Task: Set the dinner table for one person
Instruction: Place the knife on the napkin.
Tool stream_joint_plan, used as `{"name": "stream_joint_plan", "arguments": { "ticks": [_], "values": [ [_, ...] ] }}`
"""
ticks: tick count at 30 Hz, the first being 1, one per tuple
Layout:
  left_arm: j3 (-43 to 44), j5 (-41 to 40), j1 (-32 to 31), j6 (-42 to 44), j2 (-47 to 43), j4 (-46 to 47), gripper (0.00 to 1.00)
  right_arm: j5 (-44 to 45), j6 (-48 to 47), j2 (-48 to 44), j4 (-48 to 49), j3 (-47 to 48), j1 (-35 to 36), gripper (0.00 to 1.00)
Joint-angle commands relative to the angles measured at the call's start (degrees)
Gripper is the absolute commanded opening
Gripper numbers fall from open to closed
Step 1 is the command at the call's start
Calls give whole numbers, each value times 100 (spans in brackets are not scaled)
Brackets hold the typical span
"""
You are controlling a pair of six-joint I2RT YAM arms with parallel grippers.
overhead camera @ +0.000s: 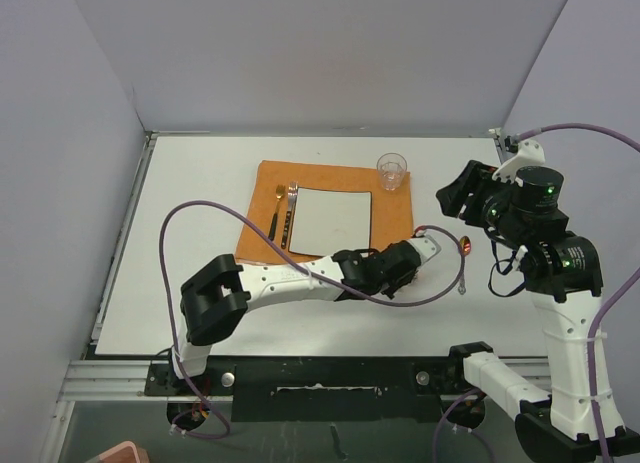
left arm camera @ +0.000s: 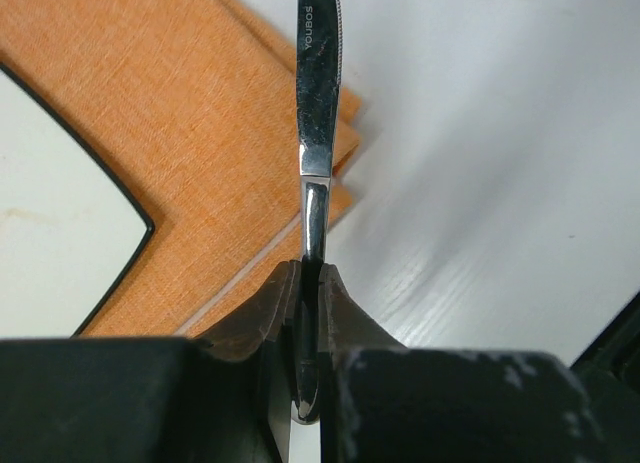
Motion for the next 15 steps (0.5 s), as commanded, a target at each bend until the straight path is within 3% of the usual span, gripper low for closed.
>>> {"name": "stream_joint_plan", "arguments": {
  "ticks": [1,7,15],
  "values": [
    [-203,-320,364,-291,-513,392,0,69,44,-99,235,44,27,59],
    [-213,-421,774,-589,-446,728,0,143,-12,-100,165,170,27,59],
    [613,-21,1229,-1103,127,772,0,235,-48,-128,61,313,29,59]
  ]
}}
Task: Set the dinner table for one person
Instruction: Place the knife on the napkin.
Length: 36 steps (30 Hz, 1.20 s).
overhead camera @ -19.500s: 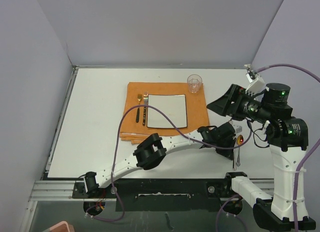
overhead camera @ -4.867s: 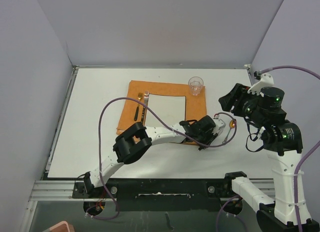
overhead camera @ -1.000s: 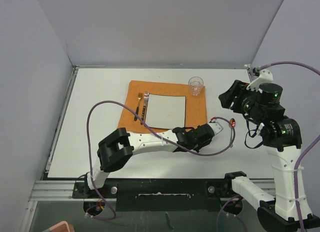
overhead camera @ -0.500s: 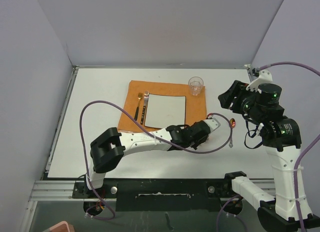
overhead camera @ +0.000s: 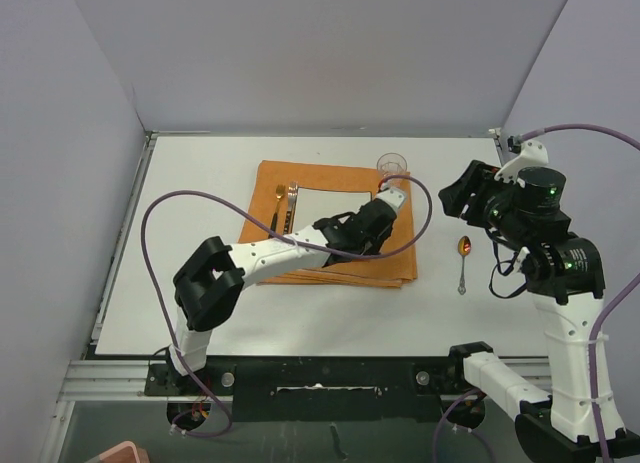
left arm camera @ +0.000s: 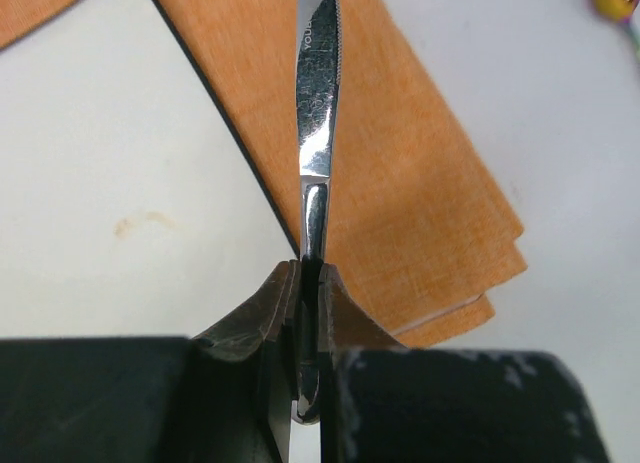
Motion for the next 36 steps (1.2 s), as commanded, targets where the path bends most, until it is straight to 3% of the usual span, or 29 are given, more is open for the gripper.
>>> {"name": "stream_joint_plan", "arguments": {
  "ticks": [1,16,36],
  "values": [
    [860,183,138,-440,207,477,0,150,-70,-105,88,299,30,59],
    [2666,-434,315,-1407,1489,-650,0,241,-85,-247,-30,258,29,59],
    [2489,-583,468,-2118,1913,-870,0,244,-183,-245,-181,261,24,59]
  ]
}}
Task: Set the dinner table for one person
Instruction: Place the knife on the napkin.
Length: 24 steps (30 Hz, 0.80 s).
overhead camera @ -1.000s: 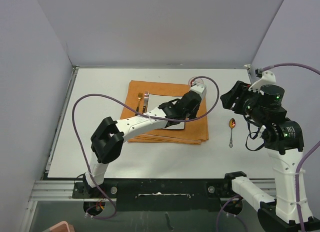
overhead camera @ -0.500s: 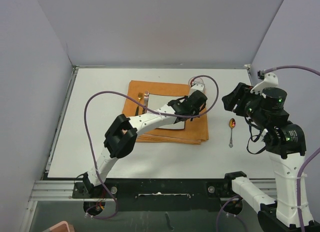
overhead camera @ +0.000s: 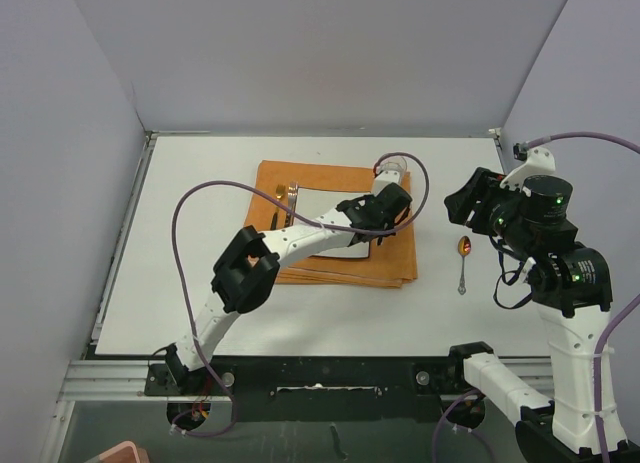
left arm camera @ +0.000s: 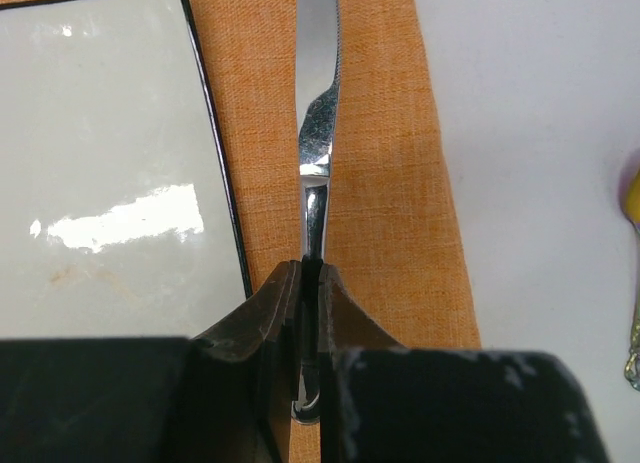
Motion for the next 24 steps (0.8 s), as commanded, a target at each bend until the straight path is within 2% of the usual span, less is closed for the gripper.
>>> {"name": "stream_joint_plan", "arguments": {
  "ticks": [1,24],
  "values": [
    [167,-108,118,-312,282,95,0,58,-99,-27,123,194,25,59],
    [447,141,245,-686,879,119,0,40,-172,57,199,78,27,59]
  ]
}}
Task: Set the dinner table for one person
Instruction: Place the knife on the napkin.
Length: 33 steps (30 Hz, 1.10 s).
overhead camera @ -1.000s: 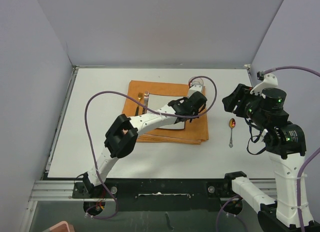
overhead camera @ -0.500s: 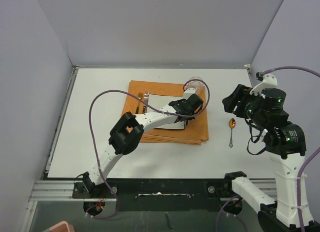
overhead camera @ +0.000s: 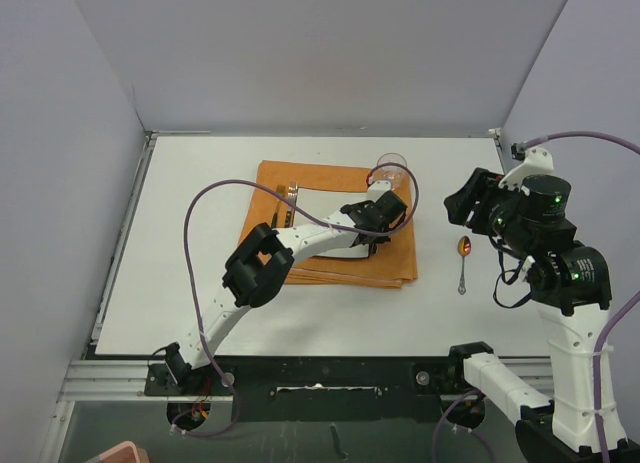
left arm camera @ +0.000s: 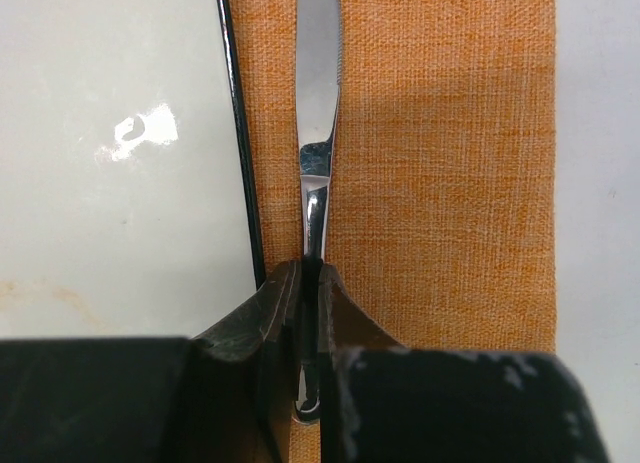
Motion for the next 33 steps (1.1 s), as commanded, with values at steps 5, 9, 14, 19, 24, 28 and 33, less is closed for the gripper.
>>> {"name": "stream_joint_plan", "arguments": {
  "ticks": [5,9,14,19,24,28,33],
  "values": [
    [375,37,54,-262,229,268,0,32,-85,42,235,72,25,59],
    [352,53,62,-313,245,316,0,42,-86,30,264,14,26,59],
    [289,25,84,-370,242,368,0,32,-78,44,284,-40,22,59],
    [158,59,88,-436,233,497,0,23,-93,61,307,-60,21,59],
    [155,101,93,-479,275,511,0,32,-121,70,324,-75,21,59],
    [50,71,93,-533,225,503,0,32,-114,87,353,-78,28,59],
    [-77,-12,49,-408,39,498,29,117,-119,101,345,-60,25,59]
  ]
}}
